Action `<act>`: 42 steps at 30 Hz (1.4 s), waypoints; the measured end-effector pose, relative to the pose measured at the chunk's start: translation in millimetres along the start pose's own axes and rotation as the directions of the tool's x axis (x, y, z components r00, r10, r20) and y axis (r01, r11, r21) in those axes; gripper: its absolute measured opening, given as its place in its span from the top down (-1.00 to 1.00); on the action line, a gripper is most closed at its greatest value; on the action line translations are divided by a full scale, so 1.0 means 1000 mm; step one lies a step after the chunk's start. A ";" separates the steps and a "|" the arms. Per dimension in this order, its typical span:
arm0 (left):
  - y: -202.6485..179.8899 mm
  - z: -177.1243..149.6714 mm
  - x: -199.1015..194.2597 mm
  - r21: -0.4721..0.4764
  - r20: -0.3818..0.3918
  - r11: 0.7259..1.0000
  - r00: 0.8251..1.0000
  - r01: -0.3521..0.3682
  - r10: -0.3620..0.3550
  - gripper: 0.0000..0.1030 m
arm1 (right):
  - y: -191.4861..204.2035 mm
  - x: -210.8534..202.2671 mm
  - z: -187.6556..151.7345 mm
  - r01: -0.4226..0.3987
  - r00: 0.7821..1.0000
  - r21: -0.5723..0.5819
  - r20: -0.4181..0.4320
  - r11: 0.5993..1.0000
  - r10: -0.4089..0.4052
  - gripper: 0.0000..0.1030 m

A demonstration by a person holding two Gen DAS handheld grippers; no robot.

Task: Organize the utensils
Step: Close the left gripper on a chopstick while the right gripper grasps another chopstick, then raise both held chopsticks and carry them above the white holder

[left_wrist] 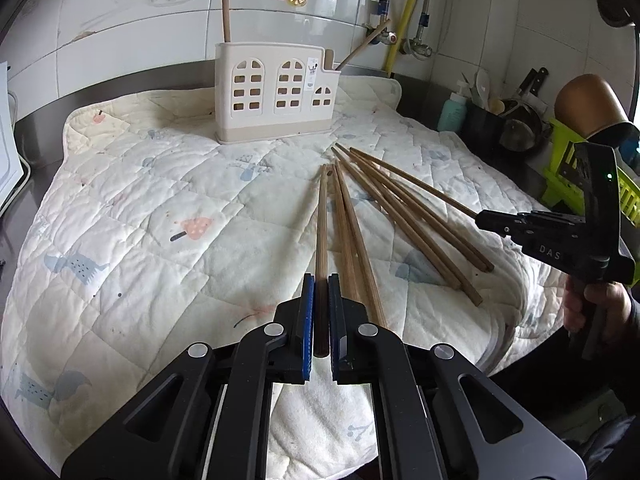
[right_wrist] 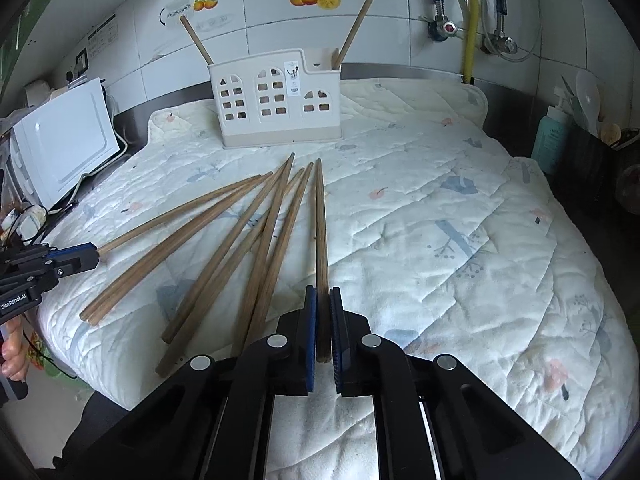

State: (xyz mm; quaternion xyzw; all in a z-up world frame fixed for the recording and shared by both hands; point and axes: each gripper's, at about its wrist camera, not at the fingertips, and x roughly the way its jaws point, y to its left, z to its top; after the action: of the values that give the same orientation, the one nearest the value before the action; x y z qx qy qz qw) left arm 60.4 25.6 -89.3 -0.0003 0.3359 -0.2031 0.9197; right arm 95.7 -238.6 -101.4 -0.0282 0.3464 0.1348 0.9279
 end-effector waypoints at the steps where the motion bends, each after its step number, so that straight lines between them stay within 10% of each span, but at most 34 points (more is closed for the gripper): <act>1: 0.000 0.003 -0.003 0.001 0.008 1.000 1.000 -0.004 0.004 0.91 | 0.001 -0.006 0.004 0.003 1.000 -0.003 0.014 1.000 -0.003 0.88; 13: 0.008 0.039 -0.027 -0.045 0.139 0.998 0.989 -0.042 0.048 0.90 | 0.006 -0.063 0.074 -0.020 0.984 -0.061 0.177 0.998 0.030 0.88; 42: 0.014 0.200 -0.034 0.004 0.304 1.000 0.952 -0.030 0.028 0.91 | -0.012 -0.068 0.295 -0.071 0.976 -0.169 0.192 0.983 0.104 0.88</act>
State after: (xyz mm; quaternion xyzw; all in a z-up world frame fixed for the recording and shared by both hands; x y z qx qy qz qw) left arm 166.2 24.1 84.7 -0.0227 0.1899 -0.1885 0.9633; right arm 237.2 -222.4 165.7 -0.0743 0.2402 0.2055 0.9458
